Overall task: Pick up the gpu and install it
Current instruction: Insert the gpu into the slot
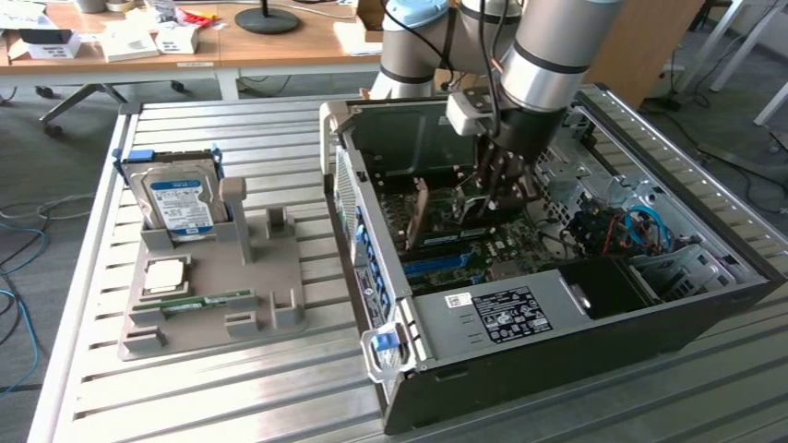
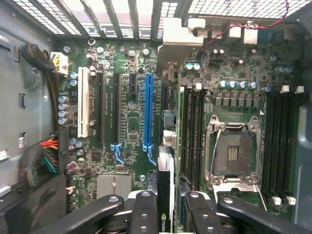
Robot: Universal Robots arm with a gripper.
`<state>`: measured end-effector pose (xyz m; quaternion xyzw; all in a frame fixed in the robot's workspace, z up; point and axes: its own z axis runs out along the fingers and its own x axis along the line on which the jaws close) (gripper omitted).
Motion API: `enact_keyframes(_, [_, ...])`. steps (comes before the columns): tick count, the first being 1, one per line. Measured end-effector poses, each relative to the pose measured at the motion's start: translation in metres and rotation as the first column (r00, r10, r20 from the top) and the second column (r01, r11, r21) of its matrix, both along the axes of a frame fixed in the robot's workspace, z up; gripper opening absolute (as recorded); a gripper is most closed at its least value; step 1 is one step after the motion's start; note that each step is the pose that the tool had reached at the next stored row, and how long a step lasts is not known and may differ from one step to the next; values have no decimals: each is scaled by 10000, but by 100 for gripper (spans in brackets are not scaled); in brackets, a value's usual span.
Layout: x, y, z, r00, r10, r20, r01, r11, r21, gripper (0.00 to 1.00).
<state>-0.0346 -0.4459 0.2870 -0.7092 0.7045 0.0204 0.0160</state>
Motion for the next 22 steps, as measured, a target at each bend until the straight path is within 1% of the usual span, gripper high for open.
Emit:
enact_keyframes(4, [0,-41,0,10000,1,0,-1,10000,-1,26])
enact_keyframes(10, [0,-87,0,10000,-1,0,1,10000,-1,26])
enact_keyframes(16, [-1,-87,0,10000,0,0,0,10000,0,26])
enact_keyframes(22, [-49,-87,-1,10000,0,0,0,10000,0,26])
